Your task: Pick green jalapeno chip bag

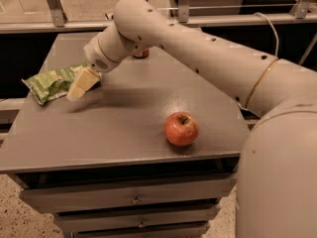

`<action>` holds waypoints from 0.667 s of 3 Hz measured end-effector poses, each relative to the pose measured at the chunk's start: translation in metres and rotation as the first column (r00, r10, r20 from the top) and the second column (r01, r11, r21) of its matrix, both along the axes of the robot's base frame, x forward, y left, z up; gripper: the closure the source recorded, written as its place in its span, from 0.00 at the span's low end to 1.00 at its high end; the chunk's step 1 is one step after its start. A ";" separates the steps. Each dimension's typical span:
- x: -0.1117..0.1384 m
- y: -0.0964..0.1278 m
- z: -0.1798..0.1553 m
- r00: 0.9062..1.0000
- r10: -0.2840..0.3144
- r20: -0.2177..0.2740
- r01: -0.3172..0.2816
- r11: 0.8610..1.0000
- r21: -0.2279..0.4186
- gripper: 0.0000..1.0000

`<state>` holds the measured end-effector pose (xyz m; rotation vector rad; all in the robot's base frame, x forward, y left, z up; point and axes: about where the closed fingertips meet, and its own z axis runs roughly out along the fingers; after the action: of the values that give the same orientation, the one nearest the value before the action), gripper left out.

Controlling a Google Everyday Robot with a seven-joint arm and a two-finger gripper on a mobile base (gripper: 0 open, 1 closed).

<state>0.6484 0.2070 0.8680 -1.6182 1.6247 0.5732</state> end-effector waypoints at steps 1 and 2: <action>0.016 0.027 -0.014 0.999 -0.028 -0.039 0.029 0.999 0.029 0.00; 0.020 0.048 -0.027 0.996 -0.047 -0.080 0.050 0.998 0.046 0.20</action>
Offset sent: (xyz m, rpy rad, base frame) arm 0.0235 0.0609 -0.0349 0.0643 0.1091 -0.0730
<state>0.6681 0.2552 0.8414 -1.5341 1.6899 0.6530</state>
